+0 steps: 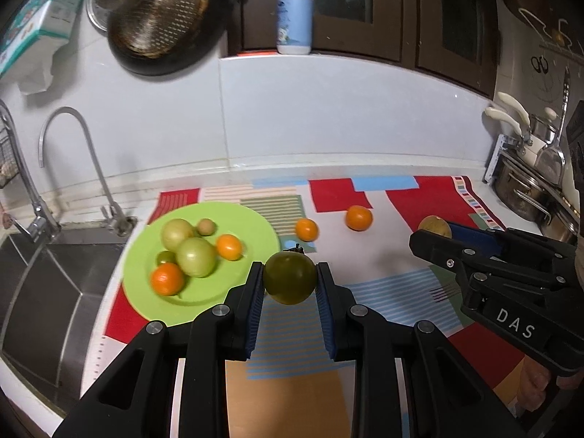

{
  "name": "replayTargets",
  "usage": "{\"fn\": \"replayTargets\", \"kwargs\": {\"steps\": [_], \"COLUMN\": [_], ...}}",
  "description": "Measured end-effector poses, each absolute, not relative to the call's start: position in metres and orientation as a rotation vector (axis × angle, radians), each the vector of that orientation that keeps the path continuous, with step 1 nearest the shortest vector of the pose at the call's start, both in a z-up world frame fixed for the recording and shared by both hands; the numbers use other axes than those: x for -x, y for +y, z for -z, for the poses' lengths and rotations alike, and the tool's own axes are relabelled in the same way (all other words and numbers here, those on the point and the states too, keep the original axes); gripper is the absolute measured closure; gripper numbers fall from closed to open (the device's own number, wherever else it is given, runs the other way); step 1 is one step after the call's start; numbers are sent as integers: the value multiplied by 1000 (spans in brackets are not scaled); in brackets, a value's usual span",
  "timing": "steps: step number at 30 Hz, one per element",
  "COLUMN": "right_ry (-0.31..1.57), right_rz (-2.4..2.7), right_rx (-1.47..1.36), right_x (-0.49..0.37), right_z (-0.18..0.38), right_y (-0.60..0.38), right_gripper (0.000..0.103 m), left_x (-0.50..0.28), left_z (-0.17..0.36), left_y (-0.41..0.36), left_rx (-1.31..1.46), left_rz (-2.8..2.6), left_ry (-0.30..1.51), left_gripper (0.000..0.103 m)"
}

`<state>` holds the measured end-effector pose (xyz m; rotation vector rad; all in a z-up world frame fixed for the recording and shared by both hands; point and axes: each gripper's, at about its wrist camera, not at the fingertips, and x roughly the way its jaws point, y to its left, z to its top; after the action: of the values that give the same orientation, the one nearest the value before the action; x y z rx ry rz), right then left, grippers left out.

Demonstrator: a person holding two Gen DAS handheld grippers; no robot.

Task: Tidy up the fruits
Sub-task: 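Carry the green tomato and small yellow fruit over the green plate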

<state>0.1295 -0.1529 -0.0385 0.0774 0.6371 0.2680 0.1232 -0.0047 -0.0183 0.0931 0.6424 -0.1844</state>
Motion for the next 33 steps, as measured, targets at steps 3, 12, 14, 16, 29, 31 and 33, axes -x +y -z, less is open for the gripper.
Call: {"fn": "replayTargets", "kwargs": {"steps": [3, 12, 14, 16, 29, 31, 33], "right_ry": [625, 597, 592, 586, 580, 584, 589], "right_rz": [-284, -326, -336, -344, -398, -407, -422], "right_rx": [-75, -63, -58, -51, -29, -27, -28], "right_x": [-129, -133, -136, -139, -178, -187, -196], "right_z": [34, 24, 22, 20, 18, 20, 22], "right_y": [-140, -104, -96, -89, -50, -44, -39], "right_gripper": [74, 74, 74, 74, 74, 74, 74], "left_x": [-122, -124, -126, -129, -162, -169, -177], "left_z": [13, 3, 1, 0, 1, 3, 6], "left_y": [7, 41, 48, 55, 92, 97, 101], "left_rx": [-93, -87, -84, -84, -76, -71, -67], "left_rz": [169, 127, 119, 108, 34, 24, 13], "left_ry": [632, 607, 602, 596, 589, 594, 599], "left_gripper": [75, 75, 75, 75, 75, 75, 75]}}
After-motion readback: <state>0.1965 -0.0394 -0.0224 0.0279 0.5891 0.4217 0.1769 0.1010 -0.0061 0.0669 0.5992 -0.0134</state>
